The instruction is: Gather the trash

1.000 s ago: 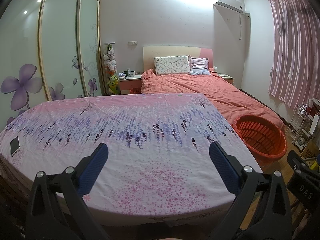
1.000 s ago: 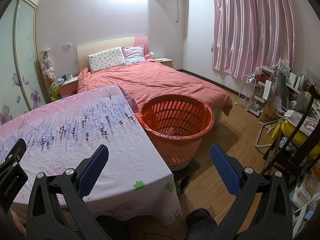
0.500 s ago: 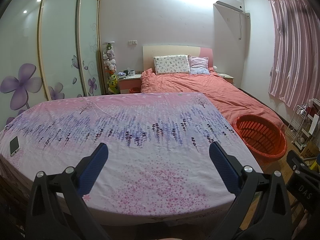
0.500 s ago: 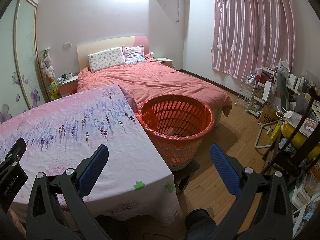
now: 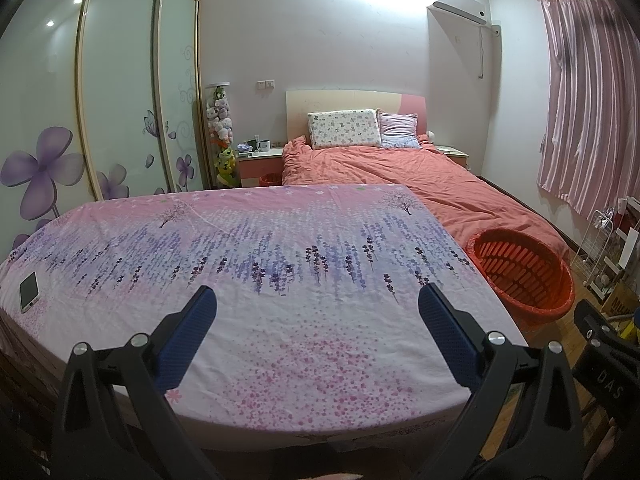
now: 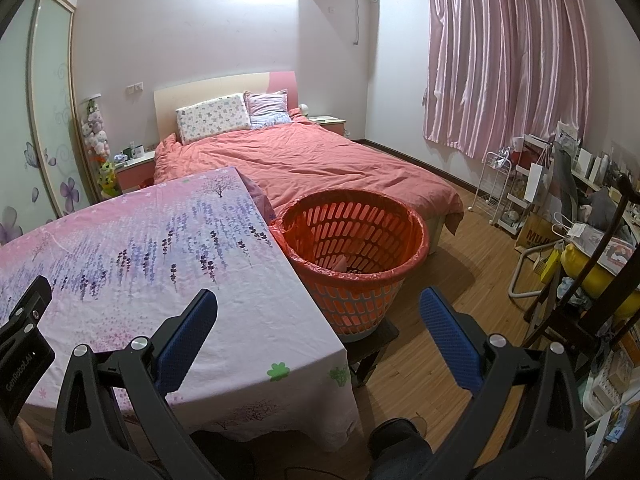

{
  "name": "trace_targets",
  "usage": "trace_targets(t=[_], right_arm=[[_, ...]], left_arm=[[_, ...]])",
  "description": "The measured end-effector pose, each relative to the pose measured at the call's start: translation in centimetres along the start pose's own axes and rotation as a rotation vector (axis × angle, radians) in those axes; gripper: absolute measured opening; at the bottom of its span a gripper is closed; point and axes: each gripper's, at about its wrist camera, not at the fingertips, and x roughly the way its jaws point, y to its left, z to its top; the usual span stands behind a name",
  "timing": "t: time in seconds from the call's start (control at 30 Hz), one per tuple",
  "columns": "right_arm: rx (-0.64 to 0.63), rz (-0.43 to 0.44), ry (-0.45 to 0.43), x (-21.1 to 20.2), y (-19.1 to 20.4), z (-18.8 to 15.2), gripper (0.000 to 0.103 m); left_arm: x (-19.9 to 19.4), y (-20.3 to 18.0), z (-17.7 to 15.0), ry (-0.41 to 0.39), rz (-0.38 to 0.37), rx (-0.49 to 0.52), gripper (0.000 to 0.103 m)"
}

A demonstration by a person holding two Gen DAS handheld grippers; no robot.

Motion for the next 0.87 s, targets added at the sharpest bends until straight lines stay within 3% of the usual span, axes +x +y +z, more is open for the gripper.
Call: trace_targets(t=[0.87], right_arm=[[-0.003,-0.001,0.0,0.04,0.02,0.1,0.1]], left_arm=[[0.18,-0.08,-0.41,0.003,-0.003,0.005,0.099]])
